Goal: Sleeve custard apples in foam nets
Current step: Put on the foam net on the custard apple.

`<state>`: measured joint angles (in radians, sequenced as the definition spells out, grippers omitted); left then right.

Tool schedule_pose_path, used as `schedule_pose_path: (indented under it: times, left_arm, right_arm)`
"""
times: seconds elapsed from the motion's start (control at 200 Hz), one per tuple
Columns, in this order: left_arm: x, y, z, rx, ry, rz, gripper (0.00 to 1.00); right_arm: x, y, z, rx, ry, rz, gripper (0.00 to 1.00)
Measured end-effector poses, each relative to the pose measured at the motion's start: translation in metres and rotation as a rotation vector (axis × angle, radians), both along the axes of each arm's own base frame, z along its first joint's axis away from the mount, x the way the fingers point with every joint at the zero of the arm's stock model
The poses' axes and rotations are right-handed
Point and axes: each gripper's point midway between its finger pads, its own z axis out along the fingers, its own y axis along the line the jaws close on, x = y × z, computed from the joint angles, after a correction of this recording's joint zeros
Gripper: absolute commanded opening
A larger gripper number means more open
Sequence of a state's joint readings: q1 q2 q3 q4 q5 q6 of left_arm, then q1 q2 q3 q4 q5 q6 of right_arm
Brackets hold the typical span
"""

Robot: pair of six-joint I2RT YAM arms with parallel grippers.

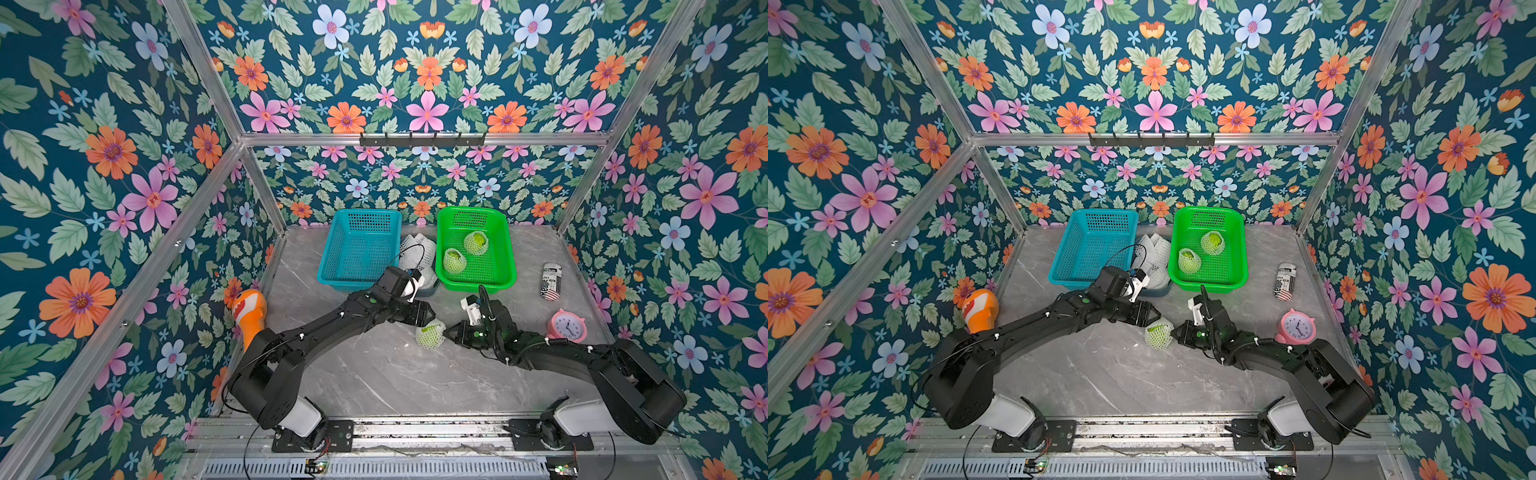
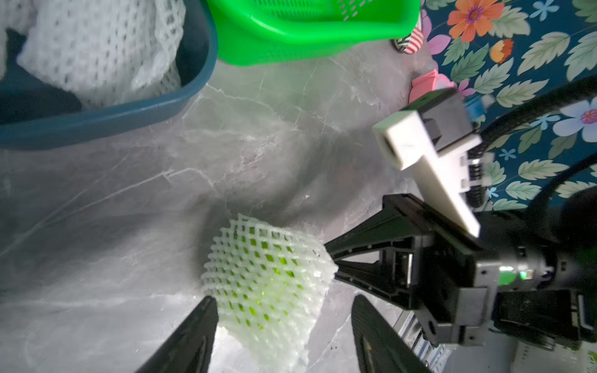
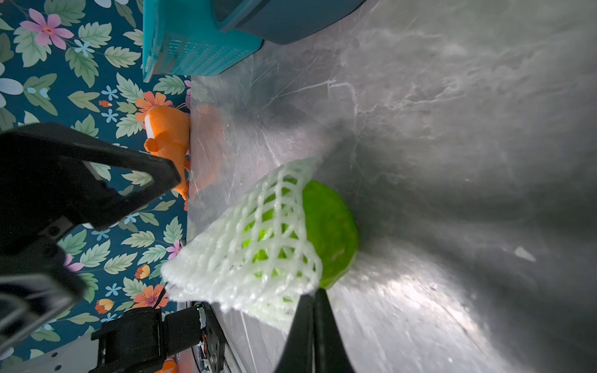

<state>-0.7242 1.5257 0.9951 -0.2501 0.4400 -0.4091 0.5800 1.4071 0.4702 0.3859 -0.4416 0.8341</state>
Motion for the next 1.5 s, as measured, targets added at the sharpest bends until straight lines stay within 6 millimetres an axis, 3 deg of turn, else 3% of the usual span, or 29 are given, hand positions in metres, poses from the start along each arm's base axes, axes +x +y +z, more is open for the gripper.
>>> schedule_pose_path:
  times: [0.225, 0.495, 1.24, 1.5]
  left_arm:
    - [-0.019, 0.005, -0.018, 0.039, 0.035, -0.039, 0.68]
    - [-0.01, 0.01, -0.035, 0.105, 0.036, -0.001, 0.66]
    - [-0.003, 0.009, -0.049, 0.124, 0.075, 0.053, 0.66]
    - [0.0, 0.01, -0.043, 0.105, 0.076, 0.077, 0.67]
  right_arm:
    - [-0.001, 0.002, 0.001, 0.001, -0.002, 0.007, 0.0]
    - [-0.002, 0.003, 0.0, -0.004, -0.004, 0.012, 0.0]
    - [-0.008, 0.012, -0.006, -0.068, -0.046, 0.063, 0.0]
    - [-0.014, 0.021, -0.007, -0.073, -0.048, 0.096, 0.0]
